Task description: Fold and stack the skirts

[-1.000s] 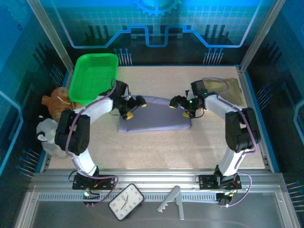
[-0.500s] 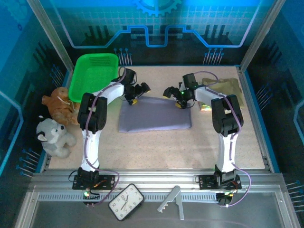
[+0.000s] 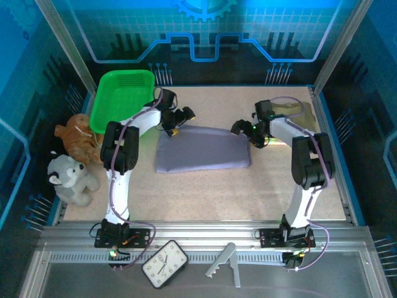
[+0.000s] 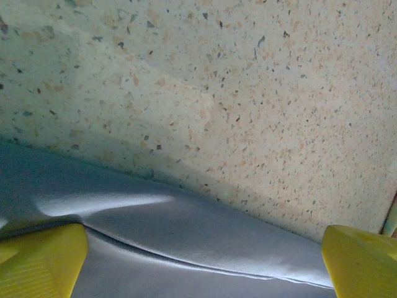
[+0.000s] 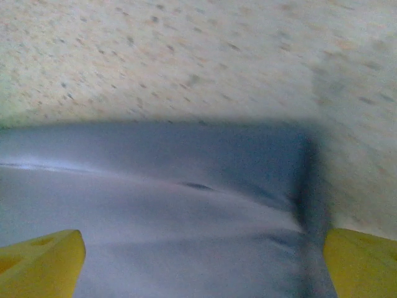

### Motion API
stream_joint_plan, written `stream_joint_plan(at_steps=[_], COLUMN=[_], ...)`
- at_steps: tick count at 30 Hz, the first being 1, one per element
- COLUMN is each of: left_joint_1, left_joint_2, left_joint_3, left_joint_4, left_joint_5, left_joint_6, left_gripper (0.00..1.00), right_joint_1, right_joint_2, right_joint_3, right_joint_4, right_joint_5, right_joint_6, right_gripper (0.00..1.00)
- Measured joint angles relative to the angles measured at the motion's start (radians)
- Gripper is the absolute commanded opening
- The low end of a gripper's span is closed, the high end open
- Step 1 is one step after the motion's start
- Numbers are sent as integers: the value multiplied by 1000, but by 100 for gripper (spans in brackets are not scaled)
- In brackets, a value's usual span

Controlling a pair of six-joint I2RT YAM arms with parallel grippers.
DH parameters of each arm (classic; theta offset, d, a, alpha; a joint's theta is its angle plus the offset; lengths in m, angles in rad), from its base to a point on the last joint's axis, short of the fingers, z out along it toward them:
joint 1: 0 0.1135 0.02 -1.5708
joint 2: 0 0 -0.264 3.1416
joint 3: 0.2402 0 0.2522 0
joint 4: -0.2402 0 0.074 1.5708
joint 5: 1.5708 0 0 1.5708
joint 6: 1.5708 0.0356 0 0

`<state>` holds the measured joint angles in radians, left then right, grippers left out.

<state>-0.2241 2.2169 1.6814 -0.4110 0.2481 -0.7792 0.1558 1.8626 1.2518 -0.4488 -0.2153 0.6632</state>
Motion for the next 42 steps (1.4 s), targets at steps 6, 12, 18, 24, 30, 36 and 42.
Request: stream_joint_plan(at_steps=[6,12,18,24,30,36,42], left_joint_1=[-41,-216,-355,-389,-397,-407,-407], left_joint_2=[-81,-306,-401,-307,-263,-192,-183], left_joint_3=[2,-59,-212,-282,-291,-295,-304], left_joint_4=[-112,-160,-169,-209,-208,-190,-163], left_joint_5=[-29,-109,-121,-112,-82,-63,-37], left_joint_6=[76,133,82,37,26,25,26], left_gripper=[99,74,27,9,4,2,3], right_joint_1=[2,-13,-39,-39,-34,-14,-13], right_joint_2=[-273,-409,-408,-391,-350,-313,-326], right_joint_3=[-219,-420,-498,-520,-528,-541,-576], right_joint_4=[-35,2,56,161,216,270,310], right_joint_5=[11,-51,-147,-161,-159,-146,-119], right_joint_6=[15,81,155,228,266,298,328], right_gripper=[99,91,82,81,79,73,56])
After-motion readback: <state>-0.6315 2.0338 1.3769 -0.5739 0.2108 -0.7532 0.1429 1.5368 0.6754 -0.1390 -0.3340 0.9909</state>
